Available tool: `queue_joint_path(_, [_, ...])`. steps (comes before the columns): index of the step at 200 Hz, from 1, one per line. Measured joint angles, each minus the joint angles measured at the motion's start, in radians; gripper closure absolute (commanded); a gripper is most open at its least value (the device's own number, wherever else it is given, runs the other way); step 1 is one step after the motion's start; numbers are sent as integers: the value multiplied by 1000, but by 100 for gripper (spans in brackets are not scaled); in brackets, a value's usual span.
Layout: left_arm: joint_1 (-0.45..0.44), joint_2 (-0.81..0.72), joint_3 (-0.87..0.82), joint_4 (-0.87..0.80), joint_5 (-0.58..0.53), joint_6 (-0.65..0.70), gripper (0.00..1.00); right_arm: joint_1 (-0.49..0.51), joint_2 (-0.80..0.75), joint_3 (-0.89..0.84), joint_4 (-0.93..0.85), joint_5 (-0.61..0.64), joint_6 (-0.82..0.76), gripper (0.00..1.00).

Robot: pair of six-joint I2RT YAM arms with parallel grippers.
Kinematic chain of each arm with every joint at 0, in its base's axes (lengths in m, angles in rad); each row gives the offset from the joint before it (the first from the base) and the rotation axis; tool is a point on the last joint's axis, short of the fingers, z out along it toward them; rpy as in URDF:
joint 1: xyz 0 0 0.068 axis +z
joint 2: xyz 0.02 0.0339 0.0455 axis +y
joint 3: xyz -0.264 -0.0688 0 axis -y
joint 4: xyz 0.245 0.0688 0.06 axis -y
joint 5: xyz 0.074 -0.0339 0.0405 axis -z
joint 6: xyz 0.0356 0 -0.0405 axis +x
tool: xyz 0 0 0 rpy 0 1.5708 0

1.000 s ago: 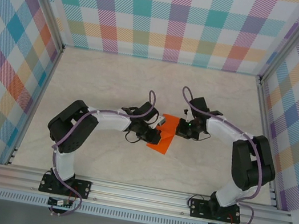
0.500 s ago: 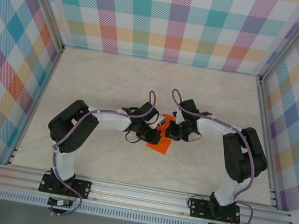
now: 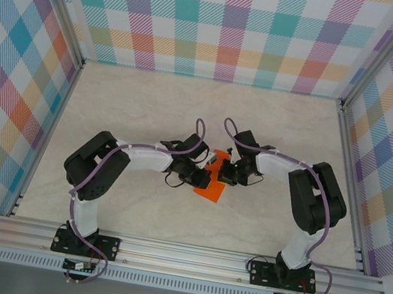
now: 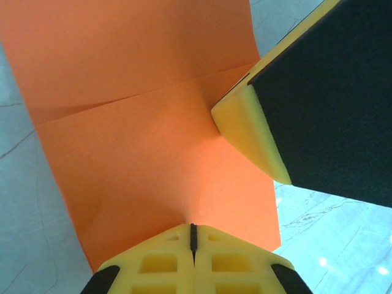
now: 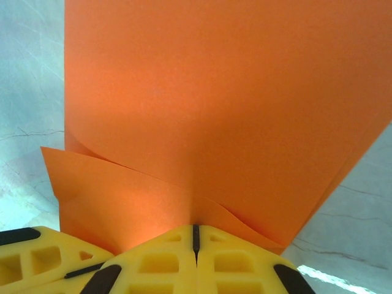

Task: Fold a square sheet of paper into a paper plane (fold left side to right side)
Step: Fold the triangle a second time at the center of the table.

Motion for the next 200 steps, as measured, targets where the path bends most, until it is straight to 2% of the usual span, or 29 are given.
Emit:
queue_joint_path(91, [2,8,-6,-11,-9,18,99,1,4,6,-7,0,0,95])
queue_joint_path(160, [9,-66,-83,-42,-37,26,100,6,7,13,-15,4,0,95])
queue_joint_path(200, [10,-89,-92,-48,-27,24,92,12,8,15,-14,-1,1,89])
